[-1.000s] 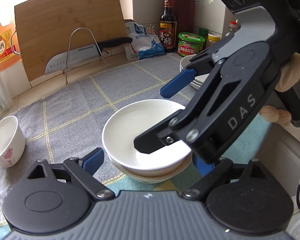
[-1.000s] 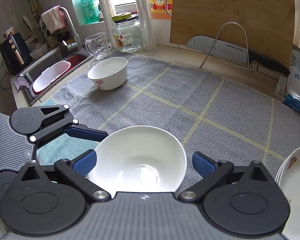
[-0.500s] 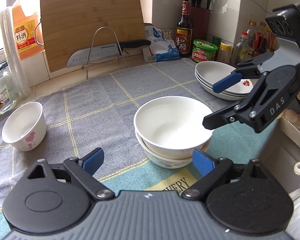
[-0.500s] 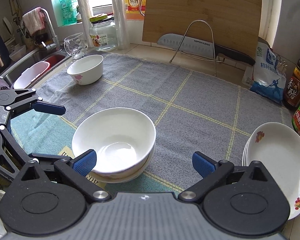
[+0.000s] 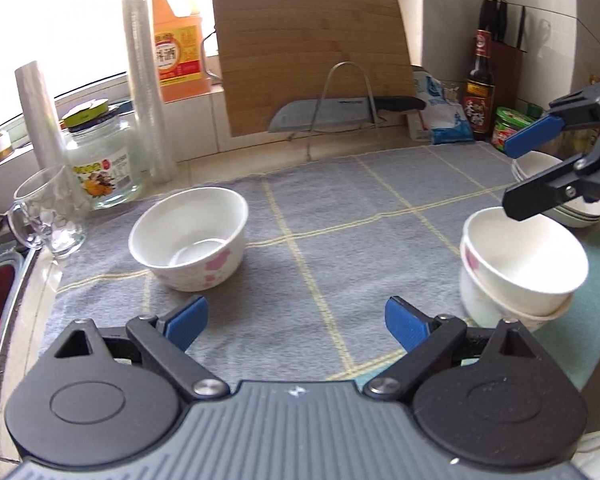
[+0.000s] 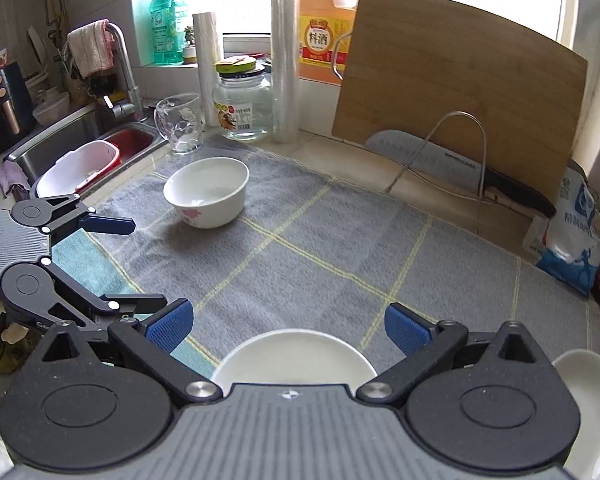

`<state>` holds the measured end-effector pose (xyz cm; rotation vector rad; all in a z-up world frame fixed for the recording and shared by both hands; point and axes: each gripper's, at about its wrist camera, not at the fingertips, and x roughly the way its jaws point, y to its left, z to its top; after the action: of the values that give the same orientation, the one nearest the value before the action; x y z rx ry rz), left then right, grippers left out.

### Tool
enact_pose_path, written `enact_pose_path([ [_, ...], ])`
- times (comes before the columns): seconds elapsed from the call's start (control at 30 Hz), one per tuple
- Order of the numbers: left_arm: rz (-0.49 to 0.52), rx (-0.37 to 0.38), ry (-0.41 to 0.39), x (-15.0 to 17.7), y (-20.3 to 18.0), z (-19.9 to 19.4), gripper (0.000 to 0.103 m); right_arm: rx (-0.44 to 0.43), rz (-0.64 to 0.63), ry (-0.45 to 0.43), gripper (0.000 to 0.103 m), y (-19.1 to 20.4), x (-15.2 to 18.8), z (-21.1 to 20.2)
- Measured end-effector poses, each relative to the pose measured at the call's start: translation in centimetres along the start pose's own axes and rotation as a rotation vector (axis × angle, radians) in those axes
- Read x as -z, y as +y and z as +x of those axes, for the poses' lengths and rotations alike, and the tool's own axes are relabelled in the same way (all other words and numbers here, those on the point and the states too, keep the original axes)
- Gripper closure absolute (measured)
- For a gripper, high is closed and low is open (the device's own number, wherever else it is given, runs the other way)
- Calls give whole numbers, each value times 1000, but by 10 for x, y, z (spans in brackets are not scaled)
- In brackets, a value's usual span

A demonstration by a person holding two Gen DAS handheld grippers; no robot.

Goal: Organize plates and bowls
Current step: 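Move the right tool to the white bowl with pink flowers, then close the right tool on the pink-flower bowl's rim and lift it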

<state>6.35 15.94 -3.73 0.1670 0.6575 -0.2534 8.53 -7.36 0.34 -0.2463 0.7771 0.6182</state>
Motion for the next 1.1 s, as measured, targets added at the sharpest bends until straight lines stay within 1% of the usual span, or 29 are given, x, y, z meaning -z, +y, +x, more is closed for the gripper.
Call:
enact_pose_path([
  [0.07,-24,-20,4,0,17,6,6,-26,-27,-6,0,10,-17,10],
  [0.1,-33,-34,-3,1,24,8,4,-34,-39,-9,0,15,-27,16],
  [0.17,-38,-60,-9,2,35,14,4,-59,-63,-8,0,23,-42,27],
  [0.23,-39,-68,-19,2,45,20,3,-63,-85,1,0,31,-56,41],
  [0.3,-45,-86,-11,1,52,28,3,-73,-103,15,0,38,-68,56],
  [0.47,-41,-114,-29,1,62,43,3,-117,-117,54,0,51,-89,95],
  [0.67,-13,-90,-39,-2,64,57,4,-152,-98,83,0,52,-107,134],
  [0.83,-11,-73,-52,-4,66,65,4,-164,-87,110,0,49,-115,162],
  [0.9,-14,-64,-44,-5,67,69,5,-176,-75,119,1,47,-117,172],
  [1.07,-19,-51,-51,-6,70,73,6,-189,-68,142,4,45,-121,194],
  [1.1,-22,-47,-51,-6,72,74,7,-195,-67,146,6,44,-122,199],
])
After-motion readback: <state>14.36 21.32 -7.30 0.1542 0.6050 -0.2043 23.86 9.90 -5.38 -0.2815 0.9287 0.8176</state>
